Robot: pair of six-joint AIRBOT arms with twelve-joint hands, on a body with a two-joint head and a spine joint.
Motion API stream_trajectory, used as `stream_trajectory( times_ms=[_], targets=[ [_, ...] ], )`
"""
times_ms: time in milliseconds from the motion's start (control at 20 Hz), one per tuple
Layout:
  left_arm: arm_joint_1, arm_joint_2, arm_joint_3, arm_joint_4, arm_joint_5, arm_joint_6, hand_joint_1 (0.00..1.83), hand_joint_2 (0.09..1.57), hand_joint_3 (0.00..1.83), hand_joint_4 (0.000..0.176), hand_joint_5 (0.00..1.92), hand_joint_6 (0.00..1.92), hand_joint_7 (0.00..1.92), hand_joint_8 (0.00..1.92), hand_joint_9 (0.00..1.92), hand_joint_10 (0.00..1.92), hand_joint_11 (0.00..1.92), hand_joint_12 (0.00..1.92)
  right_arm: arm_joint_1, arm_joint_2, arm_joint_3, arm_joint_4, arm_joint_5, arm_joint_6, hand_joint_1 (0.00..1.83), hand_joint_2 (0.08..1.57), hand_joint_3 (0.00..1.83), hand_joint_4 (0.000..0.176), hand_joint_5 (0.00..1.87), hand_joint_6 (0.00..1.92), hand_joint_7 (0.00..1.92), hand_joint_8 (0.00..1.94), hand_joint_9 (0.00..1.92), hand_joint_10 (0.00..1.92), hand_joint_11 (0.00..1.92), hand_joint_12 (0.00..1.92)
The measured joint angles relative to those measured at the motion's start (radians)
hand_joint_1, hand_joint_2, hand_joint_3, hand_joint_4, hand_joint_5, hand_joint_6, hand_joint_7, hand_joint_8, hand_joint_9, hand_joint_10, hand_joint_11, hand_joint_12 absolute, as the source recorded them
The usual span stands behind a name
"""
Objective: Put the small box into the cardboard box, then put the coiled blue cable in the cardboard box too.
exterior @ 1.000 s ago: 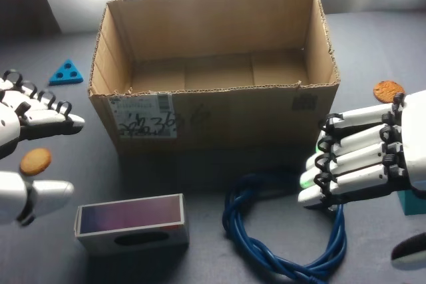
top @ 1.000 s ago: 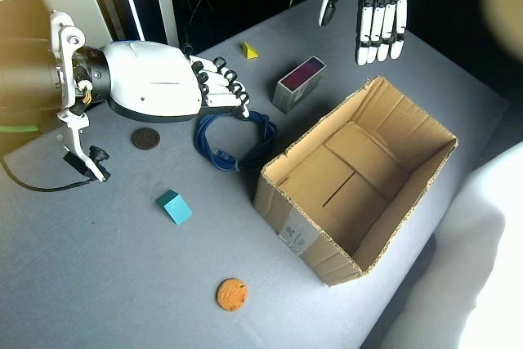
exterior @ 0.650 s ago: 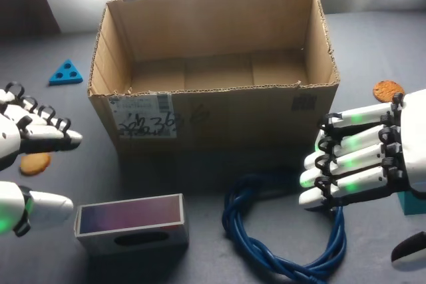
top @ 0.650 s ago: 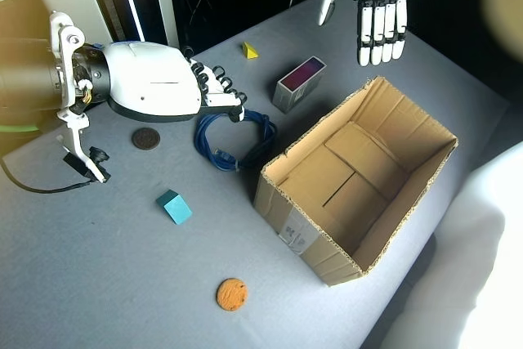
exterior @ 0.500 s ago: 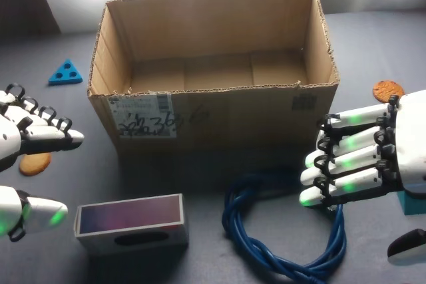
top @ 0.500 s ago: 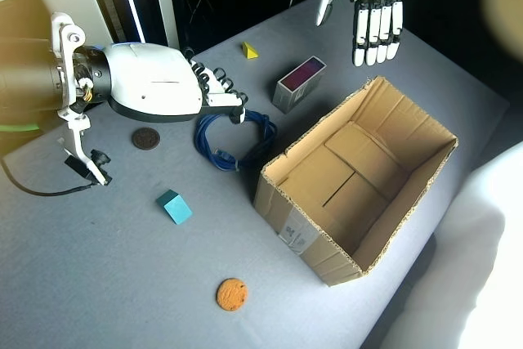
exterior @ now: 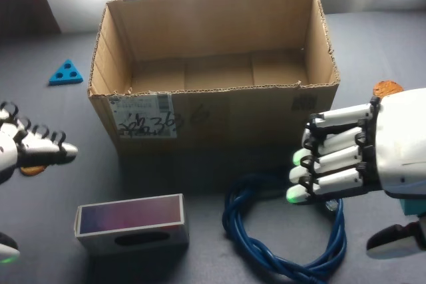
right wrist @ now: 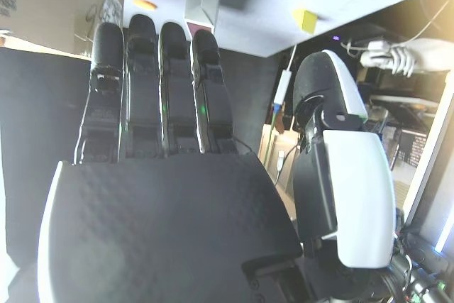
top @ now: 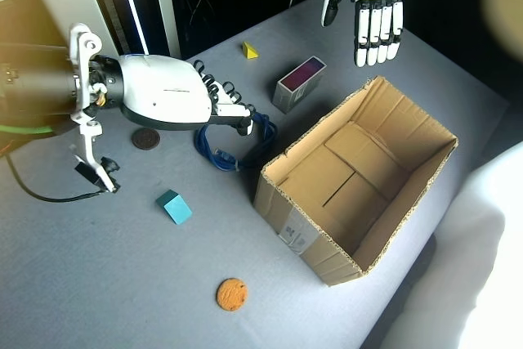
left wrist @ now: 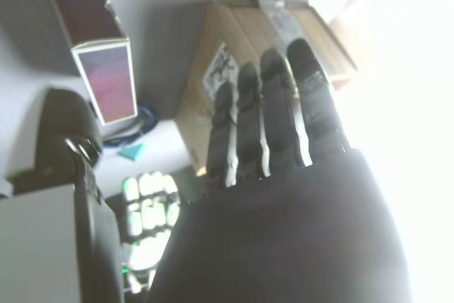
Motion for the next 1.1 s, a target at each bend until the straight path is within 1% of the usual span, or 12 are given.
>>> stream_trajectory(
  times_ms=[150, 200, 250, 350, 450, 550, 600, 700, 950, 1000, 1050, 1100],
  targets=[
    [0.064, -0.012, -0.038, -0.156, -0.093, 0.076, 0.96, 1.03, 0.00, 0.000, 0.26, 0.01, 0.36, 0.01, 0.34, 0.02, 0.00, 0.76, 0.000, -0.023, 0.000, 0.005, -0.014, -0.030, 0.31, 1.25, 0.00, 0.000, 0.42, 0.00, 0.44, 0.00, 0.44, 0.01, 0.00, 1.03],
    [0.088, -0.017, -0.053, -0.201, -0.127, 0.090, 0.99, 1.03, 0.00, 0.000, 0.25, 0.00, 0.35, 0.00, 0.34, 0.01, 0.00, 0.73, 0.000, -0.036, 0.000, 0.008, -0.024, -0.050, 0.29, 1.25, 0.00, 0.000, 0.42, 0.00, 0.43, 0.00, 0.43, 0.00, 0.00, 1.00],
    [0.098, -0.029, -0.062, -0.234, -0.154, 0.102, 0.98, 1.03, 0.00, 0.000, 0.24, 0.00, 0.34, 0.00, 0.33, 0.01, 0.00, 0.70, -0.005, -0.043, 0.000, 0.013, -0.026, -0.068, 0.29, 1.25, 0.00, 0.000, 0.41, 0.00, 0.42, 0.00, 0.42, 0.00, 0.00, 0.99],
    [0.098, -0.057, -0.079, -0.303, -0.209, 0.145, 1.08, 1.01, 0.00, 0.000, 0.26, 0.01, 0.35, 0.00, 0.34, 0.01, 0.00, 0.71, -0.015, -0.053, 0.000, 0.033, -0.034, -0.114, 0.32, 1.24, 0.00, 0.000, 0.42, 0.00, 0.42, 0.00, 0.42, 0.00, 0.00, 1.00],
    [0.105, -0.087, -0.084, -0.340, -0.257, 0.164, 1.14, 1.01, 0.00, 0.000, 0.26, 0.01, 0.35, 0.00, 0.34, 0.01, 0.00, 0.71, -0.015, -0.060, 0.000, 0.043, -0.045, -0.131, 0.35, 1.23, 0.00, 0.000, 0.43, 0.01, 0.44, 0.00, 0.43, 0.00, 0.00, 1.04],
    [0.117, -0.113, -0.090, -0.380, -0.307, 0.175, 1.16, 1.01, 0.00, 0.000, 0.29, 0.01, 0.38, 0.01, 0.37, 0.01, 0.00, 0.79, -0.019, -0.062, 0.001, 0.047, -0.060, -0.157, 0.40, 1.22, 0.00, 0.000, 0.44, 0.01, 0.46, 0.01, 0.46, 0.01, 0.00, 1.07],
    [0.130, -0.122, -0.091, -0.388, -0.328, 0.180, 1.12, 1.01, 0.00, 0.000, 0.30, 0.01, 0.39, 0.01, 0.38, 0.01, 0.00, 0.81, -0.025, -0.072, 0.005, 0.055, -0.067, -0.179, 0.40, 1.22, 0.00, 0.000, 0.44, 0.01, 0.46, 0.01, 0.46, 0.01, 0.00, 1.07],
    [0.145, -0.130, -0.100, -0.417, -0.369, 0.186, 1.11, 1.03, 0.01, 0.000, 0.26, 0.00, 0.35, 0.00, 0.34, 0.00, 0.00, 0.74, -0.030, -0.090, 0.011, 0.062, -0.079, -0.208, 0.37, 1.23, 0.00, 0.000, 0.43, 0.00, 0.45, 0.00, 0.45, 0.00, 0.00, 1.06],
    [0.155, -0.168, -0.115, -0.481, -0.435, 0.206, 1.11, 1.02, 0.00, 0.000, 0.24, 0.00, 0.34, 0.00, 0.34, 0.01, 0.00, 0.70, -0.037, -0.149, 0.054, 0.073, -0.113, -0.210, 0.37, 1.23, 0.00, 0.000, 0.42, 0.00, 0.45, 0.00, 0.45, 0.00, 0.00, 1.06],
    [0.155, -0.178, -0.116, -0.486, -0.441, 0.210, 1.10, 1.00, 0.00, 0.000, 0.27, 0.01, 0.37, 0.01, 0.36, 0.01, 0.00, 0.76, -0.037, -0.153, 0.059, 0.076, -0.116, -0.222, 0.39, 1.22, 0.00, 0.000, 0.45, 0.01, 0.47, 0.01, 0.47, 0.01, 0.02, 1.06],
    [0.155, -0.189, -0.116, -0.489, -0.452, 0.214, 1.06, 1.01, 0.00, 0.000, 0.26, 0.00, 0.35, 0.00, 0.35, 0.00, 0.00, 0.72, -0.037, -0.156, 0.061, 0.077, -0.117, -0.243, 0.37, 1.22, 0.00, 0.000, 0.44, 0.00, 0.46, 0.00, 0.46, 0.00, 0.02, 1.06],
    [0.155, -0.202, -0.121, -0.500, -0.467, 0.221, 1.04, 1.00, 0.00, 0.000, 0.27, 0.01, 0.36, 0.00, 0.35, 0.00, 0.00, 0.74, -0.044, -0.162, 0.063, 0.084, -0.117, -0.277, 0.38, 1.22, 0.00, 0.000, 0.45, 0.01, 0.47, 0.01, 0.47, 0.01, 0.03, 1.07]
  ],
)
